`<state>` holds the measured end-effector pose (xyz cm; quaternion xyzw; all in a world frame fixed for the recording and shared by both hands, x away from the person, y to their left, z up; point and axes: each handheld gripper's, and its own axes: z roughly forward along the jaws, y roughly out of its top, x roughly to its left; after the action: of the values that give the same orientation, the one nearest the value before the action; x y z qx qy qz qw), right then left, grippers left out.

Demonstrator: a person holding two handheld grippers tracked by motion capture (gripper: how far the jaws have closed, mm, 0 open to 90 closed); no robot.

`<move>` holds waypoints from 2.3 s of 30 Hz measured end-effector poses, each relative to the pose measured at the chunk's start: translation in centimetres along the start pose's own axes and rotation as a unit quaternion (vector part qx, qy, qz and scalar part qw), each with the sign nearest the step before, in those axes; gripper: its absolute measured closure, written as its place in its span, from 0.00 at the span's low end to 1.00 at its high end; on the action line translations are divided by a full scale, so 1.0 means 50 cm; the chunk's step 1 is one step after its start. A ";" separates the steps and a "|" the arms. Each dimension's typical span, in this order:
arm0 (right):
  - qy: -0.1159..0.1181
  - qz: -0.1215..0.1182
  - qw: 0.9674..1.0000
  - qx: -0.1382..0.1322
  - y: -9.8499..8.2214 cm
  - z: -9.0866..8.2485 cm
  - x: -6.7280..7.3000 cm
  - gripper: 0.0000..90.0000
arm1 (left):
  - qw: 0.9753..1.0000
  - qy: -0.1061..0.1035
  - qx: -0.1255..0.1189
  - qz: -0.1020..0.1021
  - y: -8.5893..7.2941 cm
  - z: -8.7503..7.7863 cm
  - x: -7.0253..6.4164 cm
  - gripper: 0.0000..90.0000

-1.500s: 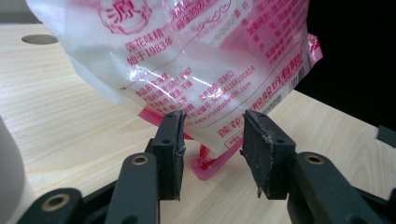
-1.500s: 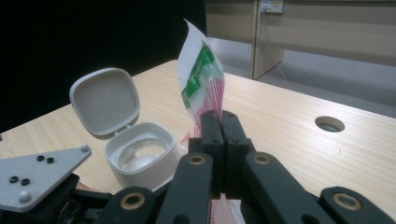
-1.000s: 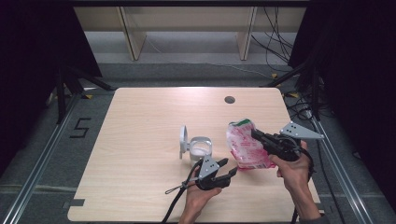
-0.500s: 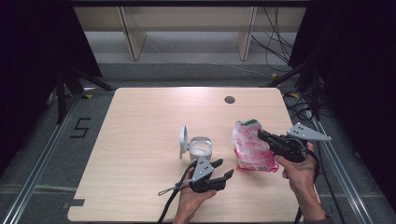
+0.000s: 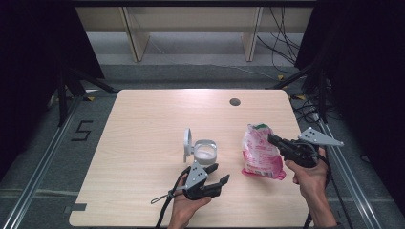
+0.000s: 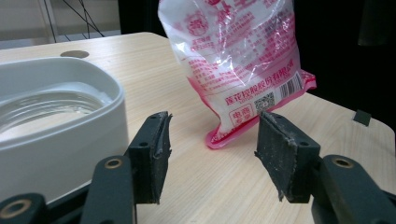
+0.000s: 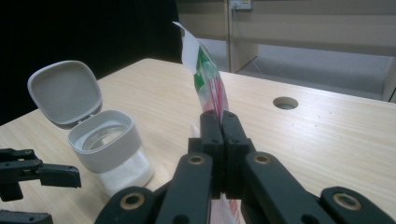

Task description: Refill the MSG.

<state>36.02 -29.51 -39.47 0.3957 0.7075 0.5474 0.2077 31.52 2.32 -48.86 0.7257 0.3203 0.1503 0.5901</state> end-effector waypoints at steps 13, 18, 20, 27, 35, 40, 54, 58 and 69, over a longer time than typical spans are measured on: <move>-0.021 0.013 1.000 0.003 -0.018 -0.011 -0.026 1.00 | 1.000 0.000 -0.010 0.006 -0.002 -0.024 0.018 0.48; -0.032 0.029 0.999 0.017 -0.028 -0.012 -0.035 1.00 | 1.000 0.015 -0.009 -0.007 -0.002 -0.030 0.021 0.48; -0.037 0.015 0.999 0.014 -0.032 -0.007 -0.043 1.00 | 1.000 0.013 -0.007 -0.005 -0.003 -0.030 0.021 0.48; -0.052 0.024 0.998 0.028 -0.052 -0.007 -0.064 1.00 | 1.000 0.018 -0.008 0.001 -0.001 -0.033 0.021 0.48; -0.069 0.047 0.996 0.041 -0.073 -0.007 -0.080 1.00 | 1.000 0.022 -0.009 -0.006 -0.001 -0.036 0.025 0.48; -0.072 0.055 0.994 0.060 -0.086 -0.004 -0.090 1.00 | 1.000 0.021 -0.013 -0.006 -0.001 -0.036 0.029 0.48; -0.093 0.050 0.992 0.073 -0.107 0.001 -0.105 1.00 | 1.000 0.023 -0.010 0.005 -0.002 -0.040 0.035 0.48; -0.104 0.032 0.991 0.081 -0.107 0.000 -0.110 1.00 | 1.000 0.023 -0.012 0.007 -0.002 -0.040 0.038 0.48; -0.124 0.052 0.987 0.091 -0.117 -0.002 -0.107 0.94 | 0.999 0.032 -0.017 -0.008 0.000 -0.045 0.043 0.48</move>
<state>37.22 -34.32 -45.68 0.5140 0.7018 0.4375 0.2277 31.79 5.43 -48.63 0.7077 0.3427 0.1744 0.5928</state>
